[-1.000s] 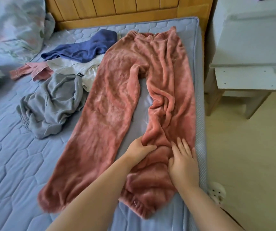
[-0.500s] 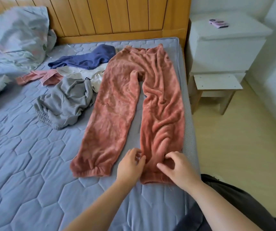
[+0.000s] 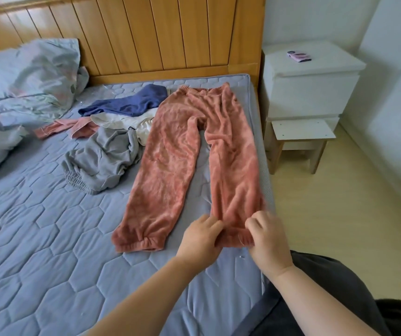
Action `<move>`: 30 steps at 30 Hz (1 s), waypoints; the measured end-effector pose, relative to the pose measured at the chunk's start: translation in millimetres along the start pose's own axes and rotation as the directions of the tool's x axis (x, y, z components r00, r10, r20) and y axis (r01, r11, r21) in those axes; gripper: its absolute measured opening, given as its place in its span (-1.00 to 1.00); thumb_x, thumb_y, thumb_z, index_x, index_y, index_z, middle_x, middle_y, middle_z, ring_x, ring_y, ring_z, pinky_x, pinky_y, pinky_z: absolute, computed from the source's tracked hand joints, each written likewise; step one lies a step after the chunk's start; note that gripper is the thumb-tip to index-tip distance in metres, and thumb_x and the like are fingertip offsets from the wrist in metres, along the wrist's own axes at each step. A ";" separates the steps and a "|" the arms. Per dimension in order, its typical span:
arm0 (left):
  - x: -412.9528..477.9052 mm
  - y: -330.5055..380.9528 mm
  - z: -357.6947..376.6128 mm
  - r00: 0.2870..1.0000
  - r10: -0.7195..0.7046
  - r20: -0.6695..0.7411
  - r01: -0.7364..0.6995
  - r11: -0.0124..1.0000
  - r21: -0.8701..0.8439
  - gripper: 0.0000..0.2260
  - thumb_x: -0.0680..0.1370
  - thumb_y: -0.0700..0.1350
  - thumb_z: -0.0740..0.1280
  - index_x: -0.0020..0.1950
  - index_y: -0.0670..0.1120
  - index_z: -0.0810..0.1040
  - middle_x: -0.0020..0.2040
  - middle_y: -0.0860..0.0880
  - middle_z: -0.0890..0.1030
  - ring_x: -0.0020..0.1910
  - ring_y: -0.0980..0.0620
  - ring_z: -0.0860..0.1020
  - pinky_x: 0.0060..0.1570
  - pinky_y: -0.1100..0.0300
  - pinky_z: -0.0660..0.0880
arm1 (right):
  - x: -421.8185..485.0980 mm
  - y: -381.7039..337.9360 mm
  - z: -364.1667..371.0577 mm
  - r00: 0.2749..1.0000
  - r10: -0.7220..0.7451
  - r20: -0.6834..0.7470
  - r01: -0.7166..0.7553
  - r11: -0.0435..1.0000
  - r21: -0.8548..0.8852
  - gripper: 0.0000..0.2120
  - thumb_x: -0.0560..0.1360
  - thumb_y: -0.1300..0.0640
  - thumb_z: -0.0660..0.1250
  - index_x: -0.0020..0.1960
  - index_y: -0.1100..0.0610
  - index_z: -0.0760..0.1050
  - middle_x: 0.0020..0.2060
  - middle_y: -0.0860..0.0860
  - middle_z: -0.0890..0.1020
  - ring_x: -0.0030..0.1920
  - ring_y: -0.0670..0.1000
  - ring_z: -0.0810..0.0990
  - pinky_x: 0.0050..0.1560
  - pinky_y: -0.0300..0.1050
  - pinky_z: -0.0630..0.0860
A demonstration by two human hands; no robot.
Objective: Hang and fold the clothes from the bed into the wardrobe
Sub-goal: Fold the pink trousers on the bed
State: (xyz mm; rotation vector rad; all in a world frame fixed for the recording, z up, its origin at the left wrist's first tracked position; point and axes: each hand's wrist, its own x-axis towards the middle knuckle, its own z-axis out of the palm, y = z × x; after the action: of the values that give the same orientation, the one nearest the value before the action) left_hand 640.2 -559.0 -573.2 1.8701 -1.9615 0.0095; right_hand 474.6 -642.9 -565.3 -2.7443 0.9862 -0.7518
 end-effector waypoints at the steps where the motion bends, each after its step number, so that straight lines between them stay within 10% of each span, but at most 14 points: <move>1: -4.7 1.7 0.8 0.972 -0.070 0.225 0.056 0.996 0.069 -0.89 0.46 -0.14 0.30 -0.05 -0.13 0.52 -0.09 -0.08 0.54 -0.08 -0.13 0.49 -0.23 0.07 0.42 | -4.7 -2.2 0.8 0.986 0.010 0.168 0.003 0.997 -0.082 -0.67 0.11 0.44 0.34 -0.21 0.13 0.44 -0.23 0.03 0.46 -0.19 0.10 0.46 -0.20 -0.12 0.23; 3: -14.7 1.7 9.4 0.848 -0.189 0.495 0.074 0.967 0.242 -0.83 0.53 -0.10 0.26 0.10 -0.09 0.48 0.07 -0.09 0.53 0.07 -0.14 0.49 -0.10 0.03 0.41 | -12.6 -5.7 6.9 0.942 0.094 0.323 -0.042 0.986 -0.162 -0.64 0.19 0.42 0.35 -0.08 0.11 0.50 -0.13 0.02 0.51 -0.04 0.12 0.48 -0.07 -0.06 0.38; 7: -24.0 8.8 11.8 0.951 -0.018 0.307 -0.038 0.984 0.175 -0.91 0.38 -0.13 0.38 -0.17 -0.11 0.54 -0.20 -0.08 0.56 -0.21 -0.15 0.54 -0.32 0.13 0.36 | -18.2 -3.2 4.9 0.908 0.174 0.380 -0.096 0.972 -0.216 -0.67 0.28 0.29 0.38 0.02 0.09 0.51 -0.03 0.02 0.54 0.08 0.13 0.50 0.06 0.00 0.40; 10: -40.0 -4.2 12.9 0.894 -0.040 0.447 -0.023 0.991 0.135 -0.77 0.51 -0.05 0.26 0.11 -0.07 0.57 0.02 -0.05 0.54 0.01 -0.09 0.47 -0.04 0.04 0.44 | -28.8 4.3 9.5 0.797 0.265 0.542 -0.111 0.947 -0.300 -0.80 0.44 0.07 0.26 0.07 0.02 0.47 0.08 -0.04 0.49 0.18 0.05 0.39 0.18 -0.01 0.27; 13: -54.3 -35.9 1.4 0.931 -0.170 0.322 0.067 0.949 0.307 -0.59 0.46 -0.13 0.26 0.32 0.02 0.46 0.15 -0.02 0.48 0.17 -0.07 0.42 0.19 0.06 0.35 | -29.3 2.8 15.2 0.854 0.180 0.488 -0.025 0.951 -0.308 -0.65 0.43 -0.12 0.27 0.13 0.03 0.48 0.14 -0.04 0.46 0.22 0.04 0.36 0.28 0.00 0.21; 17: -60.0 -75.9 -20.7 0.821 -0.511 0.253 0.322 0.781 0.536 -0.30 0.46 -0.10 0.32 0.53 0.04 0.06 0.47 -0.06 0.16 0.48 -0.13 0.12 0.40 -0.14 0.10 | -29.7 -11.7 31.0 0.817 -0.013 0.577 0.200 0.944 -0.262 -0.25 0.43 -0.03 0.34 0.52 0.06 0.09 0.48 0.10 0.19 0.47 0.13 0.15 0.49 0.11 0.01; 21: -51.1 -94.2 -26.5 0.711 -0.658 0.248 0.439 0.690 0.575 -0.37 0.54 -0.19 0.24 0.55 -0.02 0.04 0.46 -0.12 0.26 0.37 -0.16 0.32 0.25 -0.04 0.36 | -18.6 -23.6 38.9 0.792 -0.076 0.606 0.320 0.896 -0.306 -0.39 0.57 0.20 0.14 0.55 0.09 -0.01 0.53 0.15 0.09 0.50 0.12 0.12 0.48 0.09 0.01; 26: -34.7 -83.6 -43.5 0.853 -0.477 0.211 0.352 0.825 0.442 -0.72 0.45 -0.21 0.23 0.14 -0.01 0.44 0.00 -0.03 0.57 -0.03 -0.15 0.57 -0.24 0.07 0.39 | -16.1 -27.5 39.3 0.835 0.013 0.551 0.104 0.978 -0.181 -0.47 0.57 0.16 0.11 0.52 0.11 0.12 0.50 0.08 0.22 0.45 0.04 0.25 0.31 -0.06 0.34; 30: -66.6 -88.1 -40.8 0.874 -0.299 0.383 0.086 0.871 0.484 -0.49 0.46 -0.15 0.27 0.39 0.04 0.26 0.15 -0.03 0.50 0.10 -0.09 0.49 -0.12 0.06 0.42 | -13.7 -30.4 41.6 0.856 -0.004 0.518 0.096 0.984 -0.152 -0.53 0.53 0.11 0.19 0.43 0.11 0.27 0.42 0.07 0.35 0.37 0.06 0.38 0.22 -0.05 0.43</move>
State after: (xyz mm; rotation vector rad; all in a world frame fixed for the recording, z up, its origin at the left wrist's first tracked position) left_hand 736.4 -491.6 -581.6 2.5712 -2.1882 -0.0296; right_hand 503.3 -612.5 -598.5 -2.8767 0.8875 0.0929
